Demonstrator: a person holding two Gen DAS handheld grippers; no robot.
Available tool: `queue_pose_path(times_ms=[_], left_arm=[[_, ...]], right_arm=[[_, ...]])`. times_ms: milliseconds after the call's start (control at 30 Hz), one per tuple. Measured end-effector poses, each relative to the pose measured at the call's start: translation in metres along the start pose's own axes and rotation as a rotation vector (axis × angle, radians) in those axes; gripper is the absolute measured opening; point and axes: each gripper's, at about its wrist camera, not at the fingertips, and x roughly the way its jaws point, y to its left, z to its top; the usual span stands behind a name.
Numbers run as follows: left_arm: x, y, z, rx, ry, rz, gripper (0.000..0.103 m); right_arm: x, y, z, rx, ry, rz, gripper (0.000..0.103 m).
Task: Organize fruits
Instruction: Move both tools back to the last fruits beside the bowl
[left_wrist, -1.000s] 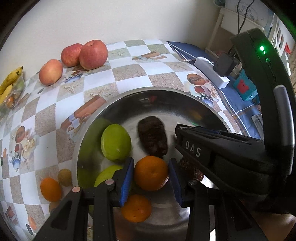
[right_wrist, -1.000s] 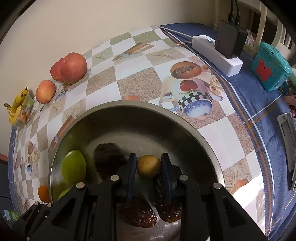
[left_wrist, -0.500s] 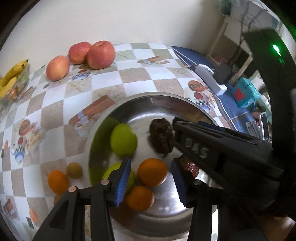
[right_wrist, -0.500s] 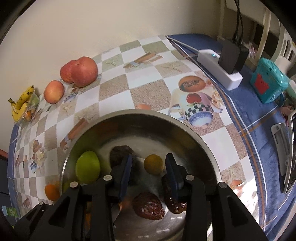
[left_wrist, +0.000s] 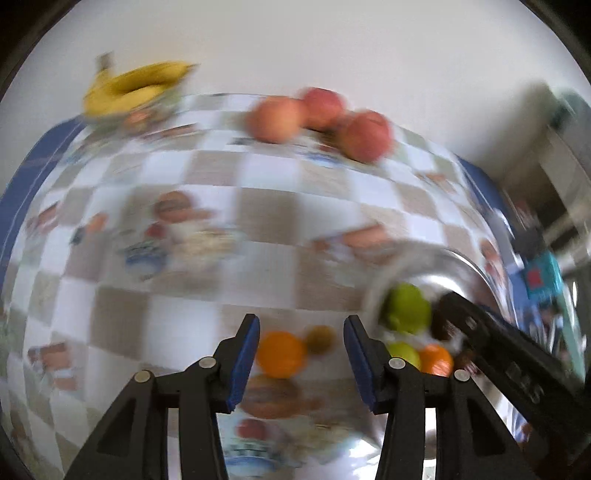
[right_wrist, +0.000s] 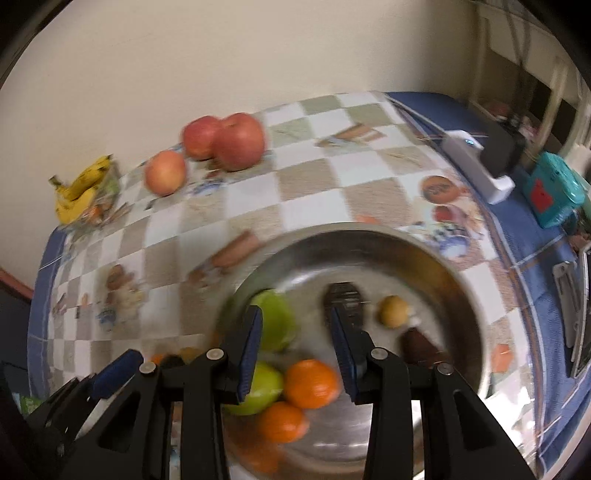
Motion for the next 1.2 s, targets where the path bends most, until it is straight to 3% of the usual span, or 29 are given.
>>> queue_pose_path(times_ms=[167,267,433,567,633,700,800,967,1067,1200], left_arm=[[-0.009,0.049,0.006,-0.122,-0.033,0.062,0.053],[-0.011,0.062,0.007,-0.164,-0.044,0.059,0.055],[-0.008,0.061,0.007,-0.155,-0.041,0.058,0.056],[-0.006,0.06,0.008,-0.169,-0.036,0.052,0.076],[-0.007,0.063,0.007,-0.183,-0.04,0.078,0.083],[-0.006,0.071,0.007,-0.209,-0.037,0.123,0.1],[-0.009,0.083,0.005,-0.271,-0.058,0.123,0.103],[-0.011,0.087,0.005,-0.27,-0.088,0.164,0.103],[-0.008,0.086,0.005,-0.268,-0.097,0.148,0.103],[0.006,0.079,0.003,-0.241,-0.05,0.135,0.103]], right_arm=[[0.008,0.035,-0.004,-0.056,0.014,0.039,0.039],[0.013,0.049,-0.007,-0.1,0.021,0.035,0.039],[0.014,0.057,-0.01,-0.139,0.023,0.036,0.039],[0.017,0.061,-0.013,-0.156,0.037,0.052,0.039],[0.018,0.063,-0.013,-0.164,0.041,0.056,0.054],[0.019,0.063,-0.014,-0.171,0.032,0.019,0.078],[0.019,0.057,-0.013,-0.159,0.013,0.002,0.094],[0.019,0.055,-0.013,-0.166,-0.007,-0.027,0.094],[0.02,0.055,-0.014,-0.167,-0.012,-0.04,0.094],[0.025,0.053,-0.015,-0.171,0.001,-0.064,0.094]])
